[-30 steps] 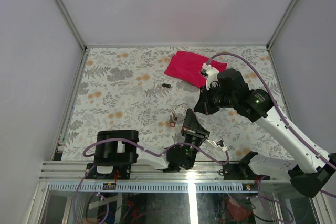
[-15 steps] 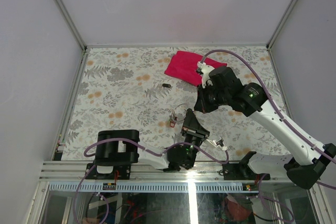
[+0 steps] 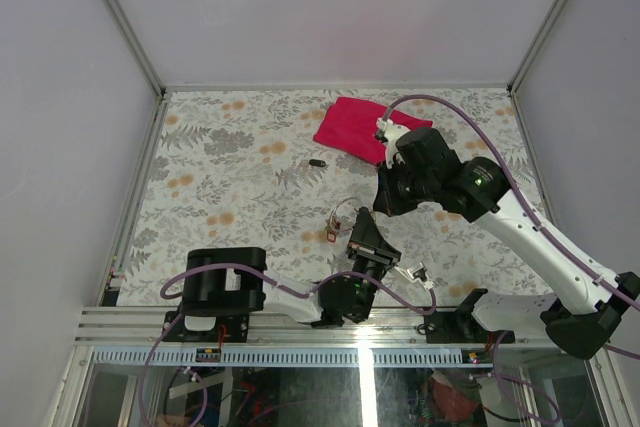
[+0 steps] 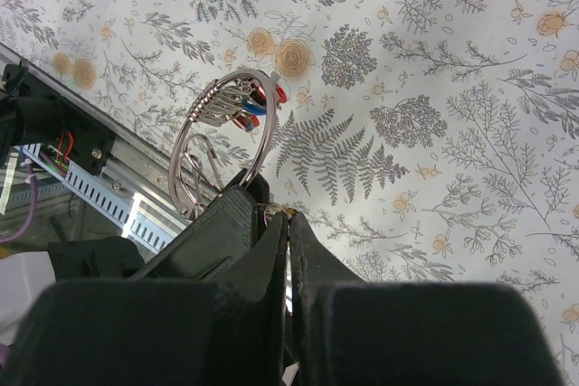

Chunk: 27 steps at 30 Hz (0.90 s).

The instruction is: Put the keys on the keyring

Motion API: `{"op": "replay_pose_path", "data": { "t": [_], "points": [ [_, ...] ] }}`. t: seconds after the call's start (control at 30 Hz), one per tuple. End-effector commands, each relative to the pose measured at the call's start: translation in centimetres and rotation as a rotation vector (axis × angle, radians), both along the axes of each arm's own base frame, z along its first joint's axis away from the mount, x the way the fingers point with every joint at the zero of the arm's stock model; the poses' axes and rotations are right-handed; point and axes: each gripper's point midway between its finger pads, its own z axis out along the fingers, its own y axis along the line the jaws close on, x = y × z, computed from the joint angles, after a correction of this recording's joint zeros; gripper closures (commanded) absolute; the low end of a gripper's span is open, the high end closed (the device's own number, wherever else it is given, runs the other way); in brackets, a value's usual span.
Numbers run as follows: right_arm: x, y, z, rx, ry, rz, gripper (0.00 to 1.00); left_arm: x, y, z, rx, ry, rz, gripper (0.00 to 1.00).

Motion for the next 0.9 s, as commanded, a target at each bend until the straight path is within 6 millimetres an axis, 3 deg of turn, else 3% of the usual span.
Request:
{"op": "replay_pose_path", "data": {
  "t": [0.0,0.27,0.6,0.77,0.87],
  "points": [
    [1.0,-1.3,-1.0,-0.096,-0.007,-0.05,1.0,-0.7,0.2,4.8,-0.101,-0.076,-0.019,1.0],
    [0.5,0.2,-1.8,-0.107,0.017,-0.015,1.0,-0.7,-0.3,4.6,-0.104,-0.075,-0.019,1.0],
    [1.6,-2.8,-1.6,-0.25,-0.041,-0.109,1.0,-0.6,0.1,4.6,-0.108,-0.07,-0.011,1.0],
    [1.6,-2.8,-1.4,-0.247,-0.044,-0.112,1.0,-0.7,0.2,4.6,-0.111,-0.068,-0.009,1.0],
    [1.4,-1.6,-1.2,-0.207,-0.02,-0.086,1.0,-0.7,0.1,4.6,-0.112,-0.068,-0.011,1.0]
  ]
}}
